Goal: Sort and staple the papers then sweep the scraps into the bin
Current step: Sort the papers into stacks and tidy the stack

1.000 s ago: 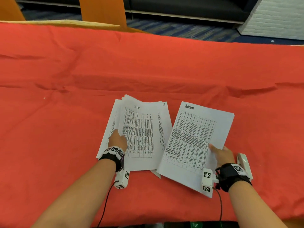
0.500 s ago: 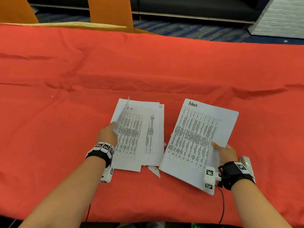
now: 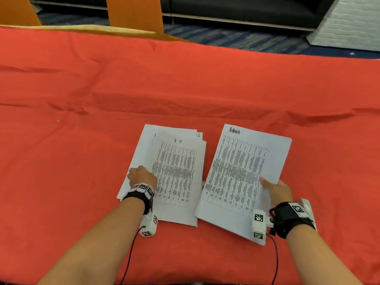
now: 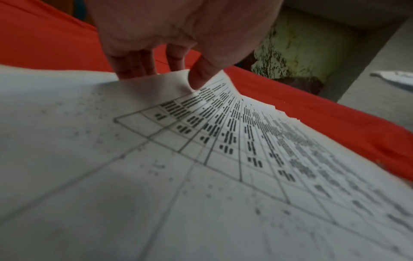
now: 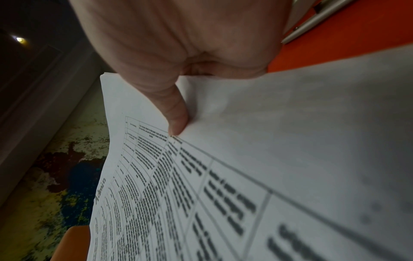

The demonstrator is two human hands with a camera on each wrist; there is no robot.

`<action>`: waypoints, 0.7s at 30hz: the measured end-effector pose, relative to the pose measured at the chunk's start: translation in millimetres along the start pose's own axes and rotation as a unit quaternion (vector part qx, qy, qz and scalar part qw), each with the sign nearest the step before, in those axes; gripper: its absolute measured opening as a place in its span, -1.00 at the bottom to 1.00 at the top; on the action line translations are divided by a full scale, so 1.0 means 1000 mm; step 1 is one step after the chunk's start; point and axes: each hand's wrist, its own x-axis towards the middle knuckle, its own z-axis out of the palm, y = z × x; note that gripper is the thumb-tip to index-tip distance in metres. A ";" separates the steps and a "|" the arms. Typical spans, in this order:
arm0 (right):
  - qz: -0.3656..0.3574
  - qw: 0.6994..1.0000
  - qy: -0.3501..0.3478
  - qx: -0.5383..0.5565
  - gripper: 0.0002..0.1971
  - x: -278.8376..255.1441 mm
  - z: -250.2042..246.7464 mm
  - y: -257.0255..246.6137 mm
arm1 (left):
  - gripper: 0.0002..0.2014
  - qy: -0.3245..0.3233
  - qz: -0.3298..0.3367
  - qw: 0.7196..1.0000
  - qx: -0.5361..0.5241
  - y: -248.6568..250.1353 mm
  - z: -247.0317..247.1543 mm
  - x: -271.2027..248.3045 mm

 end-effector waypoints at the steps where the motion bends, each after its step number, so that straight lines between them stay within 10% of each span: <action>1: -0.002 1.000 -0.002 -0.003 -0.60 0.000 0.000 0.000 | -0.65 -0.003 -0.007 1.000 0.012 0.000 0.002 0.002; 17: -0.008 1.000 -0.020 -0.017 -0.60 -0.003 0.013 -0.010 | -0.42 -0.002 0.051 0.982 -0.179 -0.015 -0.024 0.017; 21: -0.006 1.000 -0.026 -0.015 -0.60 -0.003 0.018 -0.011 | -0.65 -0.041 0.047 0.991 -0.116 -0.028 -0.039 0.038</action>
